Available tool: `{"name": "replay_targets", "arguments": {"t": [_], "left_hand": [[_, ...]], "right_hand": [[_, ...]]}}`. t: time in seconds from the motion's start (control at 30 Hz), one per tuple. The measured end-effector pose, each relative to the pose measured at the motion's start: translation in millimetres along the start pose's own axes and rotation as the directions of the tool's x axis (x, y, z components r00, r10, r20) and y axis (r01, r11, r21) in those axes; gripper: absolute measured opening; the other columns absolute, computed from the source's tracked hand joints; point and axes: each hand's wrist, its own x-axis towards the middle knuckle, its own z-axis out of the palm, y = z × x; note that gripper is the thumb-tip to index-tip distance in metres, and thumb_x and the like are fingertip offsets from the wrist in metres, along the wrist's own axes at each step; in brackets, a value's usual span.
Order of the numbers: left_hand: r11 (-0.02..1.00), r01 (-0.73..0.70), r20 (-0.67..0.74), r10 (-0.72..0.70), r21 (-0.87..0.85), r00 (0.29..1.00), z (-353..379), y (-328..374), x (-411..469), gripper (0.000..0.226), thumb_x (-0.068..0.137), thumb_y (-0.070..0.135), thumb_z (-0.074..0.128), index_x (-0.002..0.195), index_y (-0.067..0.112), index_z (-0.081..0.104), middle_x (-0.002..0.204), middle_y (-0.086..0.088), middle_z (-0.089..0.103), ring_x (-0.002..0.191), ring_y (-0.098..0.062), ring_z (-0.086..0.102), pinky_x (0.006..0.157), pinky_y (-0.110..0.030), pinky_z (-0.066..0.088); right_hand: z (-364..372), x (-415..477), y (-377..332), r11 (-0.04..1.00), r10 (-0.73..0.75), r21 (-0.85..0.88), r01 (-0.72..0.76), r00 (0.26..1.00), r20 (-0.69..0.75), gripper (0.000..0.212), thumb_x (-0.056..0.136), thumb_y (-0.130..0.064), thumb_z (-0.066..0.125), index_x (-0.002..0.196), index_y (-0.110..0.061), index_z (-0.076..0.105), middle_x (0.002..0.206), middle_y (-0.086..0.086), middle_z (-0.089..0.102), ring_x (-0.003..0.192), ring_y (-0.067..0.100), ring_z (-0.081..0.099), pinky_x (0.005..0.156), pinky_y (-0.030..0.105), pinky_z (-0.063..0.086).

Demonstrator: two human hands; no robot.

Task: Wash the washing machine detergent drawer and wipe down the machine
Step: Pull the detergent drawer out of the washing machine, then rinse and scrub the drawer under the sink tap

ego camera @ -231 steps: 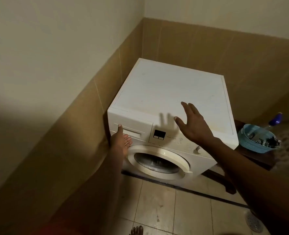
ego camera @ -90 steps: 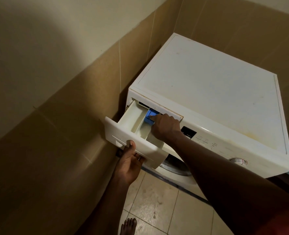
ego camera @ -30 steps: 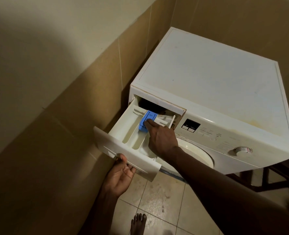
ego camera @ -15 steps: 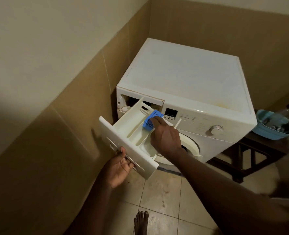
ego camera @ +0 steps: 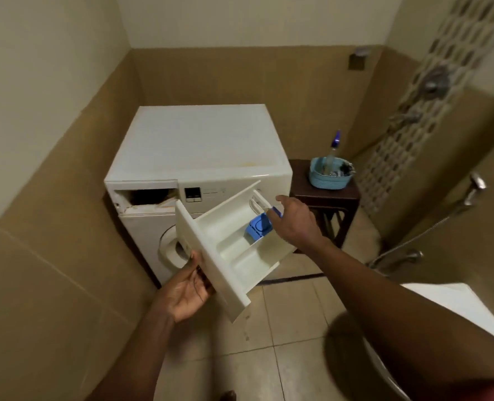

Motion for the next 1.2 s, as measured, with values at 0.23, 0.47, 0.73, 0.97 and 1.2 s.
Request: {"name": "replay_targets", "arguments": {"t": [0.23,0.47,0.73,0.97,1.2], "left_hand": [[0.967,0.186,0.080,-0.202,0.173,0.976,42.4,-45.0,-0.7,0.095,0.032,0.032,0.101,0.118,0.010,0.066,0.113,-0.014,0.072,0.102,-0.032,0.071,0.088,-0.057,0.054],[0.915,0.314,0.081,-0.344,0.255,0.936,64.5,-80.8,-22.7,0.037,0.099,0.032,0.048,0.100,0.010,0.078,0.106,-0.013,0.075,0.092,-0.026,0.074,0.079,-0.047,0.060],[0.848,0.299,0.184,-0.410,0.437,0.894,110.1,-136.1,-52.1,0.048,0.093,0.043,0.056,0.131,0.016,0.059,0.114,-0.008,0.073,0.103,-0.023,0.071,0.091,-0.051,0.055],[0.702,0.302,0.322,-0.608,0.646,0.726,160.0,-211.7,-100.4,0.054,0.095,0.047,0.054,0.142,0.021,0.051,0.141,-0.016,0.056,0.132,-0.035,0.051,0.112,-0.061,0.032],[0.562,0.166,0.334,-0.675,0.810,0.657,211.1,-316.3,-173.4,0.038,0.095,0.043,0.056,0.127,0.023,0.066,0.128,-0.012,0.067,0.123,-0.036,0.059,0.109,-0.057,0.039]], "right_hand": [[-51.7,-63.2,62.1,0.942,0.326,0.077,-0.326,0.945,0.016,0.045,0.096,-0.052,0.042,0.113,-0.013,0.058,0.109,0.011,0.062,0.101,0.030,0.057,0.079,0.035,0.043],[-86.4,-161.9,89.9,0.862,0.490,0.188,-0.472,0.869,-0.068,0.040,0.100,-0.046,0.039,0.098,-0.014,0.061,0.102,0.011,0.061,0.097,0.028,0.053,0.078,0.032,0.036],[-119.6,-288.0,109.9,0.720,0.677,0.372,-0.586,0.710,-0.194,0.050,0.097,-0.052,0.041,0.122,-0.017,0.066,0.118,0.008,0.066,0.100,0.024,0.058,0.090,0.037,0.047],[-169.6,-386.0,132.5,0.629,0.773,0.450,-0.634,0.570,-0.278,0.044,0.097,-0.049,0.043,0.117,-0.019,0.068,0.098,0.001,0.059,0.091,0.021,0.054,0.086,0.034,0.047],[-220.8,-527.6,163.2,0.554,0.832,0.512,-0.656,0.435,-0.344,0.044,0.099,-0.044,0.042,0.124,-0.015,0.065,0.125,0.008,0.063,0.116,0.027,0.057,0.099,0.037,0.046]]}}
